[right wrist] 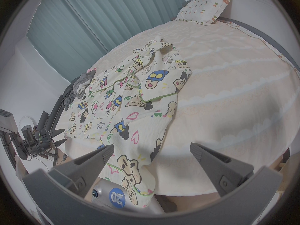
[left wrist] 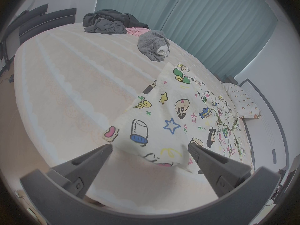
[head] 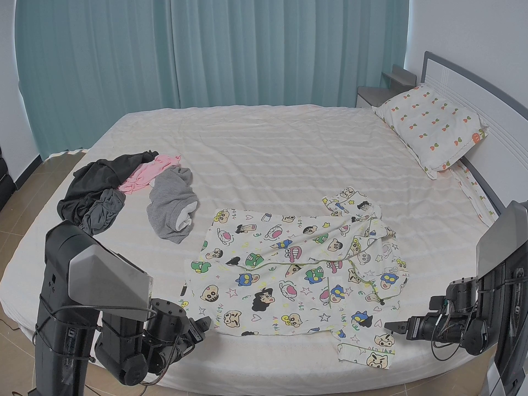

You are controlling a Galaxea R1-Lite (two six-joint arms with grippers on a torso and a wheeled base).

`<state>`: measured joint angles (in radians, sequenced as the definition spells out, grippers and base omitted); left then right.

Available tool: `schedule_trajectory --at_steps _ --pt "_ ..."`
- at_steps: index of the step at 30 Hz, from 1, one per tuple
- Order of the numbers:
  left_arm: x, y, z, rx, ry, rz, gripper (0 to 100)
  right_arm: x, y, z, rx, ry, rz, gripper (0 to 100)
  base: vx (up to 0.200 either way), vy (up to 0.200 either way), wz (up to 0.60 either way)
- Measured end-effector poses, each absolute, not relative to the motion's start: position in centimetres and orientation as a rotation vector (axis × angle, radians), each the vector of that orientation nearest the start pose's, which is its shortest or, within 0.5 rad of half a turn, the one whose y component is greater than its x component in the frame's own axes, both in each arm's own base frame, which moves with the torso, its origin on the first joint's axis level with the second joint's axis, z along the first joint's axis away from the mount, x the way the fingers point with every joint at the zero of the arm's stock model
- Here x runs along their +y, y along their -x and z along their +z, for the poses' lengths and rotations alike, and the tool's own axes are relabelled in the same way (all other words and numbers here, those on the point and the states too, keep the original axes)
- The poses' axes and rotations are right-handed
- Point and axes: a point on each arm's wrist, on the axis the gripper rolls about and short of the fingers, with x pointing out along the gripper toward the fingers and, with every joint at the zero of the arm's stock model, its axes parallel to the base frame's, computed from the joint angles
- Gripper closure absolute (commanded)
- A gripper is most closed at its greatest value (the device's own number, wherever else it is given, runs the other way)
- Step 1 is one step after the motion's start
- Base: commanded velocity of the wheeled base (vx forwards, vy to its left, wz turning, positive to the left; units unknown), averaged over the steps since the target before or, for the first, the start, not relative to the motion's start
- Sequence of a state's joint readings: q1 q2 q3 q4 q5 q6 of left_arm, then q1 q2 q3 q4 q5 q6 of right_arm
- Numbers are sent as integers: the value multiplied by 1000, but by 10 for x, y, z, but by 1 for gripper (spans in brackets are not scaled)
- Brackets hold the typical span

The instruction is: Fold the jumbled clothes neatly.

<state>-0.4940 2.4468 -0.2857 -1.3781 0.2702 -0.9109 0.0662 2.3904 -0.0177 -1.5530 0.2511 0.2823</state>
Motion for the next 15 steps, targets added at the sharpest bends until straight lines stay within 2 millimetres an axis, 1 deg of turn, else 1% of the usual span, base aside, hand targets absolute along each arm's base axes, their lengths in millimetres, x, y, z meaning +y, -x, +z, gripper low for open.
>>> schedule_trajectory --at_steps 9,10,15 --pt "-125 -247 -71 826 523 184 0 20 -215 -45 858 -341 183 0 0 0 0" --pt "-126 -250 -71 818 516 197 100 20 -215 -45 858 -341 183 0 0 0 0" --pt "-129 -262 -70 774 507 240 100 20 -215 -45 859 -341 184 0 0 0 0"
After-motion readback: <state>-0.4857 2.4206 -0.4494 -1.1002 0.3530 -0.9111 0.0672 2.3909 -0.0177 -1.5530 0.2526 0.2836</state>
